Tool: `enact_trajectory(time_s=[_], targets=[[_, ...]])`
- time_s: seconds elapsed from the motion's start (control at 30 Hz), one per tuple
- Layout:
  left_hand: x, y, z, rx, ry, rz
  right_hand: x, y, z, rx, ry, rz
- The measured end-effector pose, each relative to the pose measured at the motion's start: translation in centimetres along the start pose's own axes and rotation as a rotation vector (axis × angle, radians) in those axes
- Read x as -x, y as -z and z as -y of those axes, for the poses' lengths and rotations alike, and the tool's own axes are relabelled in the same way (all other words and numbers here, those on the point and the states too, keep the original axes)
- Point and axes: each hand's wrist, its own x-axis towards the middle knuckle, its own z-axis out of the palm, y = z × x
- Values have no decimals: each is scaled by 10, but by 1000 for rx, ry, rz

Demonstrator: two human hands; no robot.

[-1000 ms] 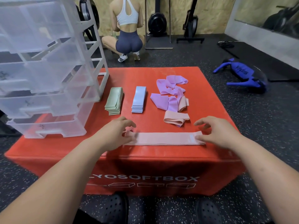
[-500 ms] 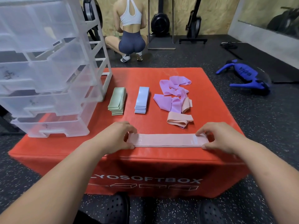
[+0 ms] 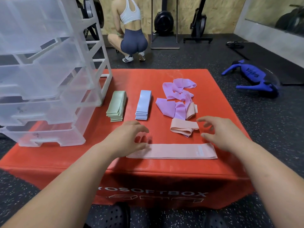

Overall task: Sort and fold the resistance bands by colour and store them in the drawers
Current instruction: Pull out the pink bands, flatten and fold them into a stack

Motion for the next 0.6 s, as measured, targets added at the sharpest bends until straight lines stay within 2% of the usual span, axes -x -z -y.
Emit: enact_trajectory(time_s=[0.1,0.23,0.3,0.37,0.47,0.6], targets=[[-20,-9,-13,2,-25,-19,-14,-14,3,118,-29,44],[-42,-17,-28,50,-35,-84,-34,-17,9,133,-9,-82],[-52,-18,-34,160,-33,-129,-43,-10,16,-8,67,-162],[-62,-18,-41,299,-28,-175,-48,1,27,-261,123,-185],[-74,-15,-53,471,0,-216,-49,13,43,-642,157,-79],[-86,-14,-62,651,37,-229,-49,11,46,-823,160,-15]])
